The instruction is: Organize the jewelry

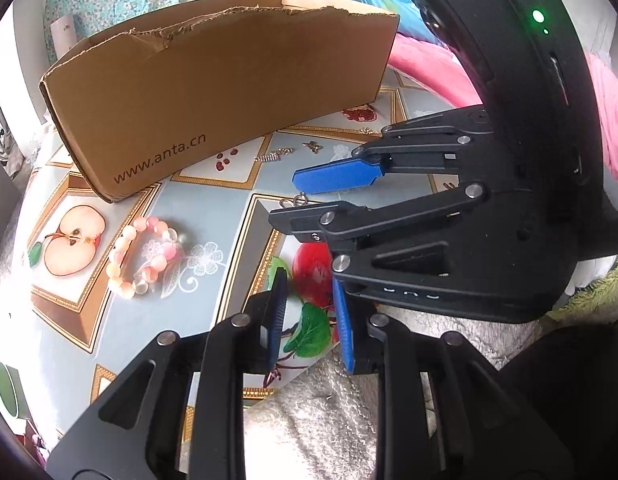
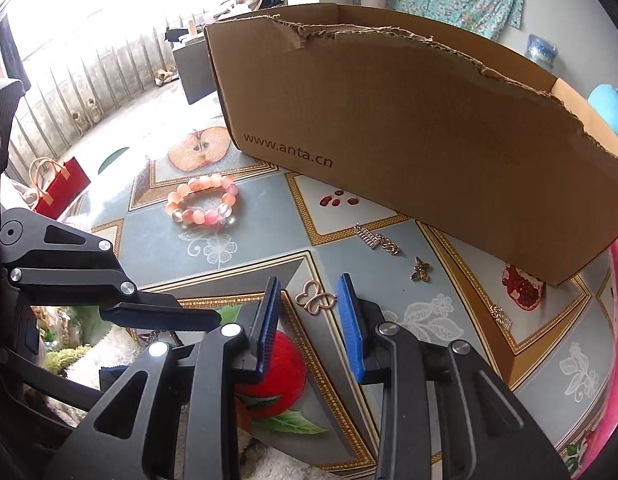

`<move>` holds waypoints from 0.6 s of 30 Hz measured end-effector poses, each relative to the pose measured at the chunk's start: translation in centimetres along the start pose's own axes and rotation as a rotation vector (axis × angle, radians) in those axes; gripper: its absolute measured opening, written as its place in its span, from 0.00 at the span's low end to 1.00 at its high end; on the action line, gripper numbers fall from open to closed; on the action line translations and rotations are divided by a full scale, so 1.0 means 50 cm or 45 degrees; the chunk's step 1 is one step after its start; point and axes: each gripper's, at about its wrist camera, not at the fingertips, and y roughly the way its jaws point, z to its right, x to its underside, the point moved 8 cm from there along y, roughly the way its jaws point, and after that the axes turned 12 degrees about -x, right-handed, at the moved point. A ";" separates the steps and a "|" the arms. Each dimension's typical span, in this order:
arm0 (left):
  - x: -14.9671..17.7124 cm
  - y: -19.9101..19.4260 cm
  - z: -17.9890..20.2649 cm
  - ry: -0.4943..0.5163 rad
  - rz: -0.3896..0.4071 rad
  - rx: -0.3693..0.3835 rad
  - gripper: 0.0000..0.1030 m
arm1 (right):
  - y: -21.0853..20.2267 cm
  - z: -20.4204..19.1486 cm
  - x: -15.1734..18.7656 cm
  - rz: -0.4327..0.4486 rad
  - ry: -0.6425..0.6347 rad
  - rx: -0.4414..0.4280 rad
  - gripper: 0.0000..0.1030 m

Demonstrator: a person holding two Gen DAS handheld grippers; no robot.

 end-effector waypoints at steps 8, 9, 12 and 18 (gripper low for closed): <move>0.015 -0.011 -0.008 -0.014 0.007 -0.004 0.21 | 0.003 -0.002 0.002 -0.008 0.009 0.005 0.20; 0.018 -0.014 -0.011 -0.015 0.008 -0.005 0.21 | 0.004 -0.002 0.001 -0.009 0.015 0.004 0.19; 0.024 -0.021 -0.015 -0.018 0.012 -0.006 0.21 | 0.000 0.004 0.003 -0.009 0.027 0.001 0.19; 0.022 -0.025 -0.014 -0.019 0.018 -0.008 0.21 | -0.012 0.015 0.002 -0.009 0.048 -0.002 0.14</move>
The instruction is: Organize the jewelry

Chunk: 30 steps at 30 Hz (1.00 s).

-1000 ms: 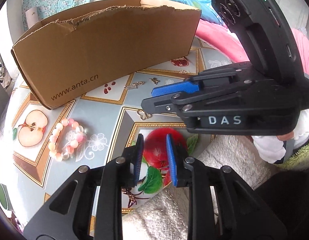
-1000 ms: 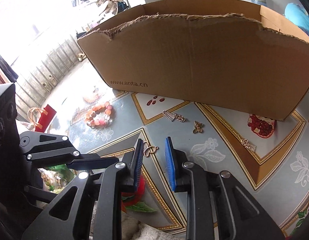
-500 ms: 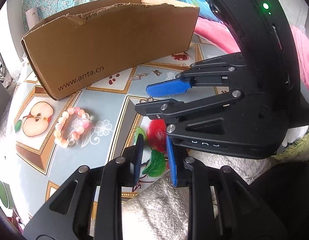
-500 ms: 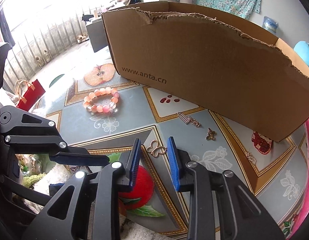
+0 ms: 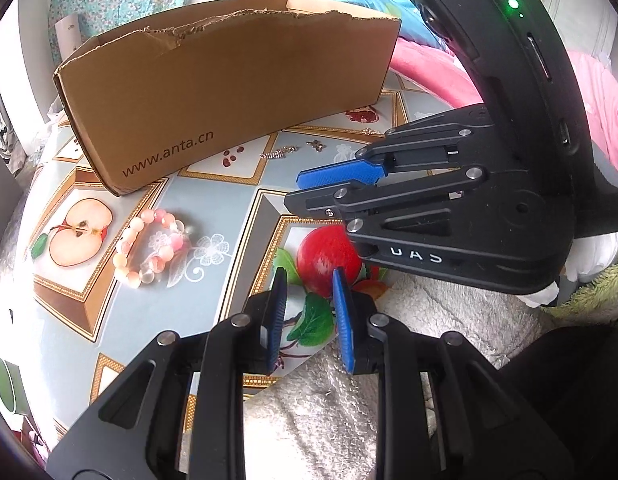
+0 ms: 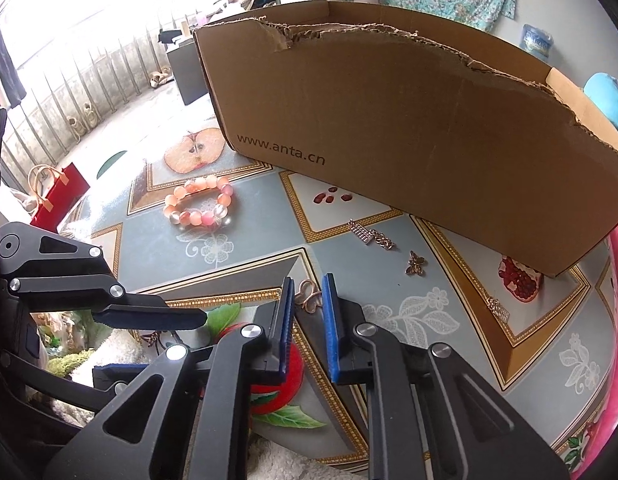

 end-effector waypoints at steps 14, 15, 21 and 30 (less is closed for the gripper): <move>0.001 -0.001 0.008 0.010 -0.009 -0.009 0.22 | -0.009 0.013 0.005 -0.040 -0.027 -0.027 0.29; 0.002 -0.001 0.009 0.009 -0.009 -0.010 0.22 | -0.007 0.010 0.006 -0.050 -0.051 -0.010 0.29; 0.004 0.000 0.009 0.001 -0.006 -0.014 0.22 | -0.004 0.002 0.007 -0.086 -0.054 0.001 0.19; 0.004 0.000 0.007 -0.001 0.000 -0.011 0.22 | -0.001 0.008 0.002 -0.081 0.001 -0.036 0.19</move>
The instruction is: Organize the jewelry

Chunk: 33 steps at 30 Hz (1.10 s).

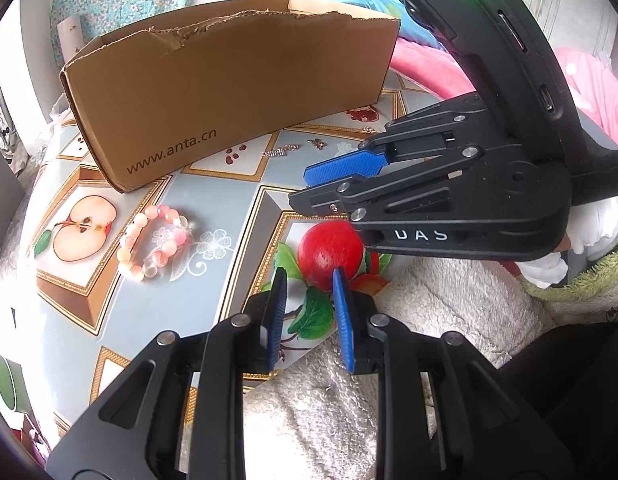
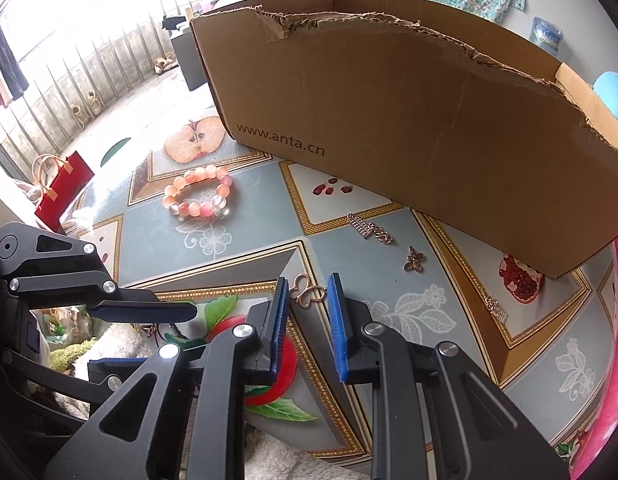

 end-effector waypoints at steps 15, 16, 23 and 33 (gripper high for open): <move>-0.007 -0.004 -0.012 -0.014 0.003 -0.004 0.22 | -0.020 0.090 0.005 0.109 0.447 -0.413 0.13; -0.008 -0.003 -0.014 -0.015 0.001 -0.007 0.22 | -0.020 0.097 0.007 0.119 0.488 -0.450 0.13; -0.023 0.005 -0.010 -0.005 -0.019 -0.013 0.22 | -0.046 0.106 0.008 0.167 0.444 -0.407 0.13; -0.027 0.013 0.001 0.013 -0.042 -0.020 0.22 | -0.009 0.012 0.004 0.065 -0.060 -0.003 0.30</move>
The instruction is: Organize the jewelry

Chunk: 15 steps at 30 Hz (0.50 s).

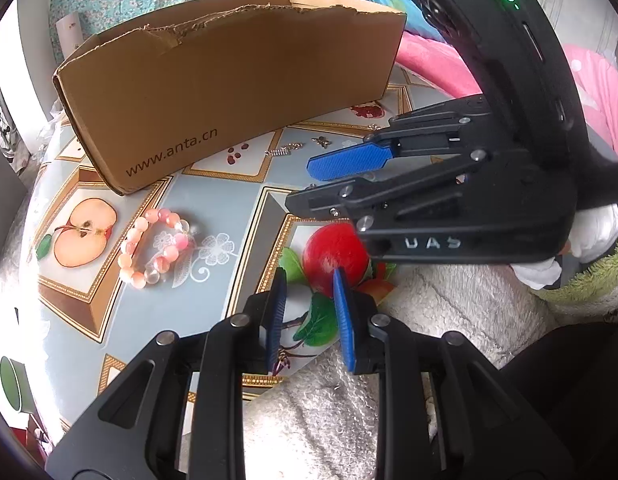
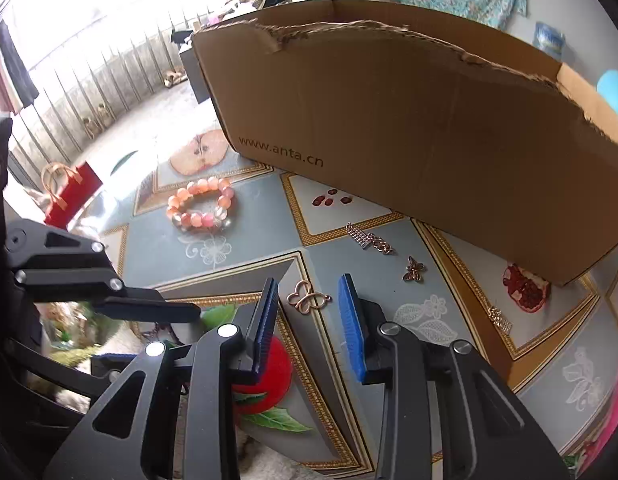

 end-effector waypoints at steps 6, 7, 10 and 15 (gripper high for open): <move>0.008 -0.004 -0.013 -0.009 0.003 0.000 0.22 | 0.007 -0.012 -0.008 -0.024 -0.001 0.023 0.19; 0.008 -0.004 -0.014 -0.011 0.004 0.002 0.22 | 0.007 -0.012 -0.008 -0.023 0.004 0.019 0.19; 0.008 -0.005 -0.017 -0.009 0.009 0.002 0.22 | -0.001 0.003 -0.010 -0.015 0.040 -0.007 0.19; 0.009 -0.006 -0.020 -0.014 0.012 0.001 0.22 | -0.022 0.041 -0.007 -0.001 0.113 -0.080 0.19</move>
